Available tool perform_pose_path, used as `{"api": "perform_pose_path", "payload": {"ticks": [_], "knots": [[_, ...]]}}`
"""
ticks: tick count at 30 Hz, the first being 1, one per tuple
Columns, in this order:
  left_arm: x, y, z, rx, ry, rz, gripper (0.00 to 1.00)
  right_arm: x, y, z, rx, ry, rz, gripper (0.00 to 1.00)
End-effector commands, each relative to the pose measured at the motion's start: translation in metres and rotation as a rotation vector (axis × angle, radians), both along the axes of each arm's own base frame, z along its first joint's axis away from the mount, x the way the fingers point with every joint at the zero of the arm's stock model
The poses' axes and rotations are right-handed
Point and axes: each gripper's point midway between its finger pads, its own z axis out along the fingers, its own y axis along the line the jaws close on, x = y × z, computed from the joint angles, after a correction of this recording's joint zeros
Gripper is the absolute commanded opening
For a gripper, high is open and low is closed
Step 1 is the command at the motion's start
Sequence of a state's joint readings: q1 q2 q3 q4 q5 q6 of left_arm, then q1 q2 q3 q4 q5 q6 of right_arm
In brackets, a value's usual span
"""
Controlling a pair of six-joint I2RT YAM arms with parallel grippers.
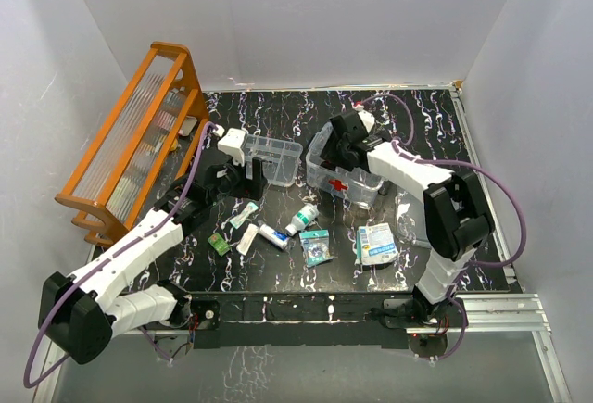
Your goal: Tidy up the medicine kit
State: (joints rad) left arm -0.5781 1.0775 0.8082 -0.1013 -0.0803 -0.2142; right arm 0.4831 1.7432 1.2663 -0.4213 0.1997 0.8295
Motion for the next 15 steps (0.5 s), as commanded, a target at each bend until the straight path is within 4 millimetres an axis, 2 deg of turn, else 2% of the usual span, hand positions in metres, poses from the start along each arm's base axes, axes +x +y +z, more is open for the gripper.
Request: {"api": "perform_pose_path", "payload": {"ticks": [1,6,10,15], "knots": [[0.003,-0.010,0.017,-0.045,-0.025,-0.027,0.79,0.016,0.031,0.024,0.110,-0.038,0.083,0.27],[0.000,-0.010,0.024,-0.060,-0.034,-0.037,0.79,0.012,0.052,0.026,0.142,-0.037,0.228,0.27],[-0.002,-0.013,0.026,-0.081,-0.043,-0.050,0.79,0.005,0.061,0.025,0.132,-0.026,0.301,0.28],[-0.003,-0.013,0.025,-0.071,-0.031,-0.057,0.79,-0.005,0.062,0.011,0.118,0.022,0.261,0.33]]}}
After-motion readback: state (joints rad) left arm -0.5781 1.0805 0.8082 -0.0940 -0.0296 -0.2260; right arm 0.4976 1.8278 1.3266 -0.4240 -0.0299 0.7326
